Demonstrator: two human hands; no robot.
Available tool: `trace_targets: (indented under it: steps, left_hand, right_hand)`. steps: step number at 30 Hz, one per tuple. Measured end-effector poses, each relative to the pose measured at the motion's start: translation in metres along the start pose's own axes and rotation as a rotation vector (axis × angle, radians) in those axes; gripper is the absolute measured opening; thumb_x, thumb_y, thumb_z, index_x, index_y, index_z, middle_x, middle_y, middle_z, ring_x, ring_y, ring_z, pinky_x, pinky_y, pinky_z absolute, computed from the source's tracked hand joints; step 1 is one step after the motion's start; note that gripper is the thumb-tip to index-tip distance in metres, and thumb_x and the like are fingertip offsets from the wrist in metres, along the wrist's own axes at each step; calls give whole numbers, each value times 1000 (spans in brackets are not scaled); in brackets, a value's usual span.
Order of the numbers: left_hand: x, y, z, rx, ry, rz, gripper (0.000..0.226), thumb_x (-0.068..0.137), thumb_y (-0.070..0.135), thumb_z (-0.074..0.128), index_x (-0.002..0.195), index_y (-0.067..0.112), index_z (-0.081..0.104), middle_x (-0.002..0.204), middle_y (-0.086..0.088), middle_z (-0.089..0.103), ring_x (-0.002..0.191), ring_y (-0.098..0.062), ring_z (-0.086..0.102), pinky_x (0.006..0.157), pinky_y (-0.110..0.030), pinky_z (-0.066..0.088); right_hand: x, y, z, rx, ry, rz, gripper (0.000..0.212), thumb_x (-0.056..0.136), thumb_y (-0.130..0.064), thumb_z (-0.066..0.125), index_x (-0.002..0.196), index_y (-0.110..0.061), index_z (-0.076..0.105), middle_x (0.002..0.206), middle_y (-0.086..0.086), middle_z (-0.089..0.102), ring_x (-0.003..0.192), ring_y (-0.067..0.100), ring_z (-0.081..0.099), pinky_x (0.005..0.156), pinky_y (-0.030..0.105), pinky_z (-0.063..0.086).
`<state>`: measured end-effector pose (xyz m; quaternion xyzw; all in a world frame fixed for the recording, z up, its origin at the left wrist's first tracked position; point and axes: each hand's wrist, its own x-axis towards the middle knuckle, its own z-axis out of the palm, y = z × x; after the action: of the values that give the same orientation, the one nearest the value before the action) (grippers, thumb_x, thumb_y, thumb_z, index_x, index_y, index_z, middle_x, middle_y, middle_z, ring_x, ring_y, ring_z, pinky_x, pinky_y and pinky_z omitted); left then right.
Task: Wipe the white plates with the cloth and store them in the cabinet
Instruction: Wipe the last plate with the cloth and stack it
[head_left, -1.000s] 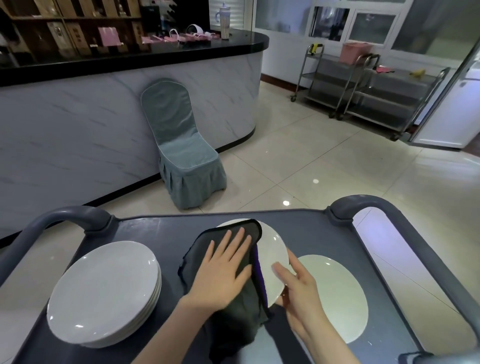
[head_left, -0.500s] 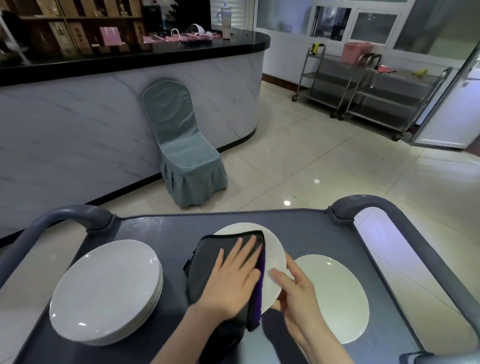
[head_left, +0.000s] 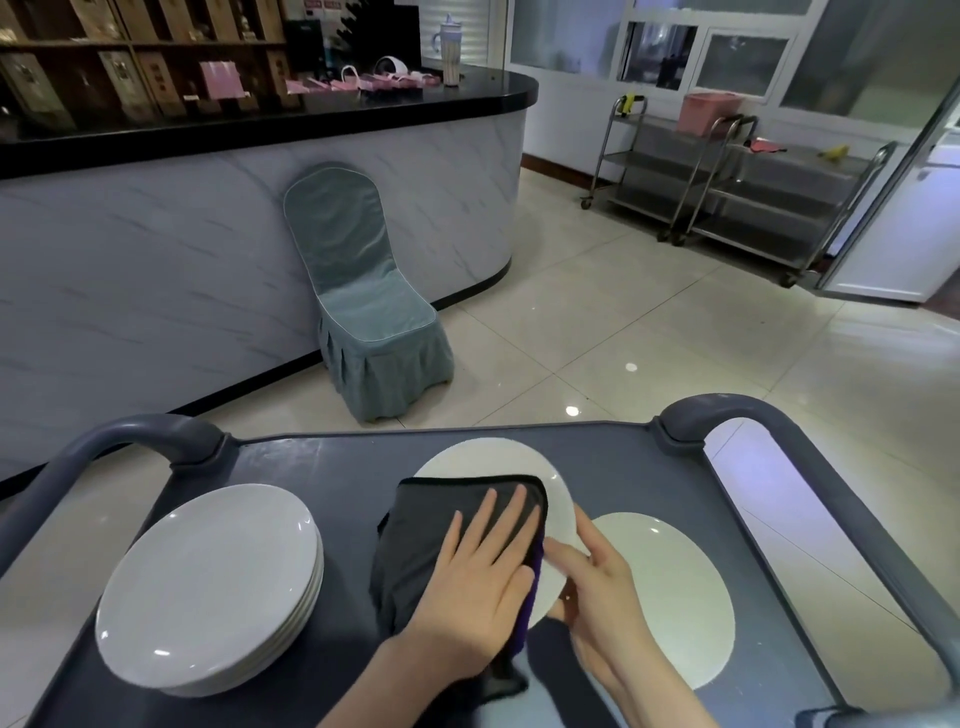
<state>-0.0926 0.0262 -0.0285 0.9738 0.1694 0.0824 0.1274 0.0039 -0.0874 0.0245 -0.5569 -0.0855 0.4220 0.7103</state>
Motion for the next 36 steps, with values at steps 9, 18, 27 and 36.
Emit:
trace_targets:
  steps: [9, 18, 27, 36]
  left_hand:
    - [32, -28, -40, -37, 194, 24, 63, 99, 51, 29, 155, 31, 6, 165, 6, 0, 152, -17, -6, 122, -42, -2]
    - [29, -48, -93, -587, 149, -112, 10, 86, 32, 72, 86, 35, 62, 81, 22, 65, 82, 1, 60, 74, -16, 43]
    - [-11, -45, -54, -944, 286, -475, 4, 91, 17, 67, 89, 14, 70, 86, 4, 73, 81, -6, 65, 74, -16, 48]
    - [17, -52, -83, -653, 52, -159, 1, 89, 30, 69, 89, 31, 70, 82, 10, 70, 81, -7, 64, 74, -20, 48]
  right_hand:
    - [-2, -37, -3, -500, -238, -173, 57, 97, 6, 47, 134, -35, 58, 114, 0, 74, 92, 16, 70, 66, 24, 51]
    - [14, -68, -2, -1118, -372, -483, 53, 97, -6, 54, 131, -47, 55, 125, -35, 59, 119, -5, 55, 102, 23, 44]
    - [10, -56, -26, -850, -373, -368, 44, 99, 1, 51, 127, -30, 64, 126, -17, 66, 119, 6, 60, 102, 31, 48]
    - [27, -55, 2, -1189, -430, -490, 51, 99, -12, 56, 125, -55, 53, 119, -36, 62, 108, -9, 59, 92, 11, 40]
